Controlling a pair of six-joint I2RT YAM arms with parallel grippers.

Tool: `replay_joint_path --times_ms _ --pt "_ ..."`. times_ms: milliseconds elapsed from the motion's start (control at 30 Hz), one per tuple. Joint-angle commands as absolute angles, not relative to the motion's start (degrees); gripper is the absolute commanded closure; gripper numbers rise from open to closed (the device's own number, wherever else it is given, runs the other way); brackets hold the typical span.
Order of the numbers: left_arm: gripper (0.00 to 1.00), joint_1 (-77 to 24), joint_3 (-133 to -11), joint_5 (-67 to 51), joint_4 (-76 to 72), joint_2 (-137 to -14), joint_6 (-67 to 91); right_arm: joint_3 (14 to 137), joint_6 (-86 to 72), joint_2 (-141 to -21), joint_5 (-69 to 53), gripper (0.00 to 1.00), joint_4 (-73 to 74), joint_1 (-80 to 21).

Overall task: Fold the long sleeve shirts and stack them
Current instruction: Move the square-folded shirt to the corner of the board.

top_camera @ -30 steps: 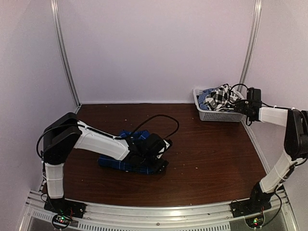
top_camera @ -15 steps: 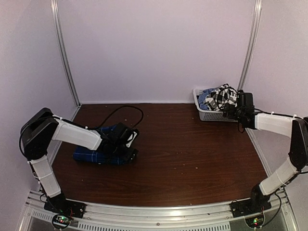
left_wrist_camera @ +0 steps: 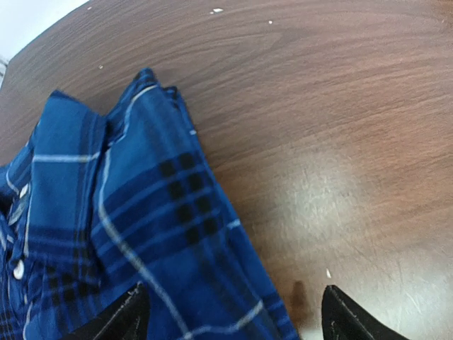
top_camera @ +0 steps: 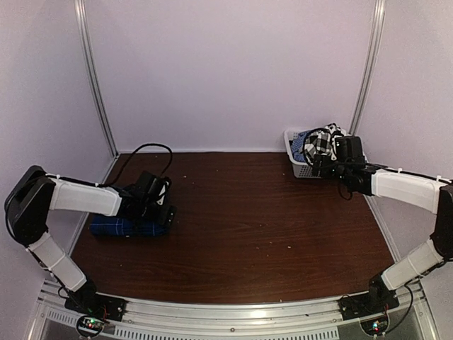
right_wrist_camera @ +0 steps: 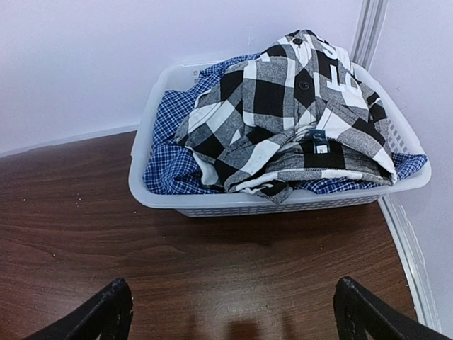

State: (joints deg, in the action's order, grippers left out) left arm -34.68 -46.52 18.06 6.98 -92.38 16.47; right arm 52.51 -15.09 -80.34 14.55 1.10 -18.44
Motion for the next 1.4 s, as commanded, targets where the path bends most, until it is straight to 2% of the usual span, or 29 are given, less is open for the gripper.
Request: replay_joint_path --times_ms 0,100,233,400,700,1200,1367 --pt "0.14 -34.1 -41.0 12.3 1.5 -83.8 23.7 52.1 -16.5 -77.7 13.8 0.00 2.0 -19.5" --pt "0.13 -34.2 -36.2 9.3 -1.7 -76.1 28.6 52.1 -16.6 -77.7 13.6 0.00 2.2 -20.4" --pt "0.11 -34.3 -30.2 11.0 0.9 -66.2 36.6 52.2 -16.5 -77.8 13.7 0.00 2.4 -21.5" --pt "0.12 -34.3 -27.2 15.4 9.6 -62.9 44.4 52.4 -17.0 -78.7 13.0 0.00 1.7 -22.6" --pt "0.09 -32.7 -25.3 17.3 11.1 -67.3 47.3 52.7 -17.2 -81.1 11.6 0.00 0.6 -24.0" --pt "0.09 -17.1 -30.0 11.6 3.5 -80.0 36.8 55.3 -16.0 -83.7 9.0 0.00 1.0 -24.3" --pt "0.10 -15.6 -34.5 10.8 1.8 -84.0 34.7 54.1 -16.1 -84.1 8.7 0.00 0.5 -24.3"
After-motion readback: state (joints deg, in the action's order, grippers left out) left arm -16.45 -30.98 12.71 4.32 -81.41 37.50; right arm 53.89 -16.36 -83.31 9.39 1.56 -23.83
